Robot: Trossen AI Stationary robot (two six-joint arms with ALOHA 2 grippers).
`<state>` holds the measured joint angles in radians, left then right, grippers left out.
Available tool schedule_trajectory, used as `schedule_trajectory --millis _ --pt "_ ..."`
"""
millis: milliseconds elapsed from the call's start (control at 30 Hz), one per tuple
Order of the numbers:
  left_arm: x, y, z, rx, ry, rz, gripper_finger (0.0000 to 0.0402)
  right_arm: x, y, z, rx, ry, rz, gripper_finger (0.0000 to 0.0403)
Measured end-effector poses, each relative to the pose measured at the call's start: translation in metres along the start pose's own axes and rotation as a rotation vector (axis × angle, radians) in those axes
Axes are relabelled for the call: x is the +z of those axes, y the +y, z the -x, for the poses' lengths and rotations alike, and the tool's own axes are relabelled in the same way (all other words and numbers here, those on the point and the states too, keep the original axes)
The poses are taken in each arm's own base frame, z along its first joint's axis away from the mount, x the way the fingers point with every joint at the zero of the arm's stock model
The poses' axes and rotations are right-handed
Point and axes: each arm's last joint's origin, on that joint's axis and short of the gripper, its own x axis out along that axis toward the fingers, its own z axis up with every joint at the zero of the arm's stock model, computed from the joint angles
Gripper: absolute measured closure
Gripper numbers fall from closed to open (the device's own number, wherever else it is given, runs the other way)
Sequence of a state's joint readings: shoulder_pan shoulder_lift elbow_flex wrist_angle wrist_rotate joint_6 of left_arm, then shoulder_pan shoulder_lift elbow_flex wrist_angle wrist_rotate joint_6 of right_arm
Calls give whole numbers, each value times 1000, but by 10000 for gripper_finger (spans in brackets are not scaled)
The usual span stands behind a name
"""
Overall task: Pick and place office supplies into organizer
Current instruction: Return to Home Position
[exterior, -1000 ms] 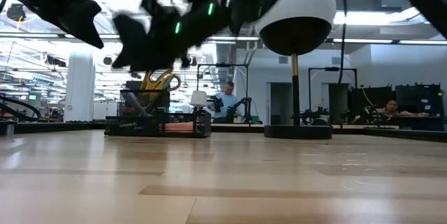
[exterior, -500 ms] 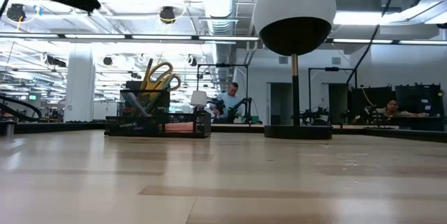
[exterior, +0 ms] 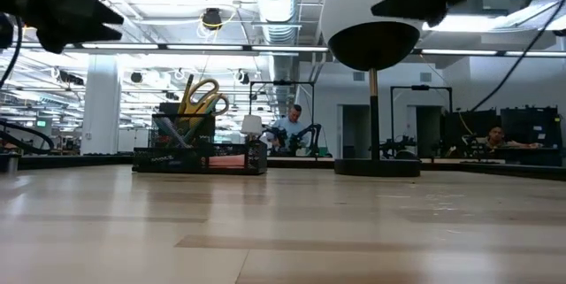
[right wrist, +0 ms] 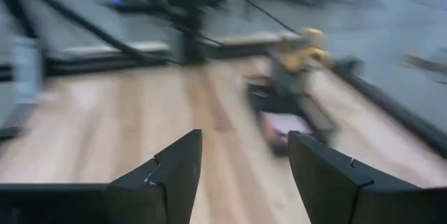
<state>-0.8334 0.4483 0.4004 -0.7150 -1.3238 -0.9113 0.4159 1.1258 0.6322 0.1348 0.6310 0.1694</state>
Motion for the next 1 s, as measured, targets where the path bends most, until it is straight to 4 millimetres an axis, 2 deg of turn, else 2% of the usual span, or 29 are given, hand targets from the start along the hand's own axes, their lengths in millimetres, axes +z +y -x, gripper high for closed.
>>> schedule_trajectory --millis 67,133,233,300,367,433,633,767,900,1000 --pt "-7 -15 -3 -44 -34 -5 194 -15 -12 1 133 -71 1 199" --pt "-5 -20 -4 -11 -94 -31 194 -26 -23 4 205 -140 -3 200" --pt "5 -16 -5 75 -144 -76 194 -41 -41 12 169 -182 -27 199" --pt "11 -14 -5 6 -112 -100 194 -49 -50 18 149 -190 -50 198" --pt "13 -13 -7 -128 -64 -100 194 -57 -54 24 151 -195 -63 198" --pt "14 -14 -12 -178 -63 -86 194 -62 -58 30 158 -214 -71 198" --pt "18 -4 -28 -9 -102 -123 194 -73 -66 44 155 -270 -54 199" --pt "23 10 -33 60 -115 -98 194 -87 -74 50 135 -295 -63 200" --pt "24 20 -30 -53 -99 -78 194 -99 -80 55 116 -324 -79 199" --pt "24 21 -27 -152 -98 -51 194 -96 -84 59 102 -356 -88 198"
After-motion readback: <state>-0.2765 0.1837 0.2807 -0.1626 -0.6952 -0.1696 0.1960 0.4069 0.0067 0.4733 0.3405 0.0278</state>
